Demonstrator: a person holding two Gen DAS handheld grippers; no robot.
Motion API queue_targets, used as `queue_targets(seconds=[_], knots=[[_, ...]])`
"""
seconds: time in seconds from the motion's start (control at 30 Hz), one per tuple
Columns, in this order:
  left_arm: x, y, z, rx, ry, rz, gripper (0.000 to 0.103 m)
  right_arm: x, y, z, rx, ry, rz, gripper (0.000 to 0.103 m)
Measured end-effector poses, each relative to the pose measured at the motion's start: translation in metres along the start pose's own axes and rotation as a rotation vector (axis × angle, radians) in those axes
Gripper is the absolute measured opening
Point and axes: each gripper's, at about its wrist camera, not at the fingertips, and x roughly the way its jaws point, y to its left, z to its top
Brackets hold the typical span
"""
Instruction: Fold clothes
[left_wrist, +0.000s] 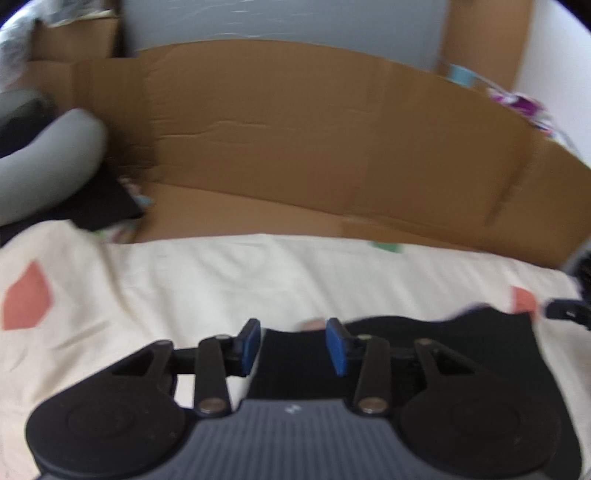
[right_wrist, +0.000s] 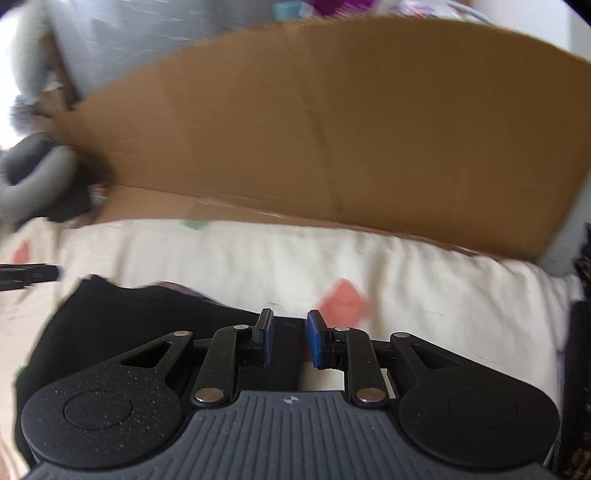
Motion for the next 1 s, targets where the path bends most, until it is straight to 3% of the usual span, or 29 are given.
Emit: queue_targets(seconds=[0.23,0.4,0.5,0.73,1.0], knots=[[-0.006,-0.040,-0.010,0.053,-0.018,-0.100,0.031,0.001,0.044,0.000,-0.080,-0.012,0.138,0.019],[-0.001,-0.051,-0.020,0.066,-0.006,-0.142,0.025,0.008,0.069,-0.006,-0.149,0.012,0.177,0.019],[0.005,-0.053,-0.025,0.066,0.007,-0.154,0.020,0.016,0.078,-0.009,-0.171,0.029,0.173,0.019],[0.029,-0.053,-0.037,0.061,0.043,-0.132,0.023,0.037,0.090,-0.009,-0.221,0.052,0.141,0.021],[0.037,-0.053,-0.046,0.068,0.021,-0.125,0.023,0.057,0.090,-0.019,-0.255,0.073,0.118,0.022]])
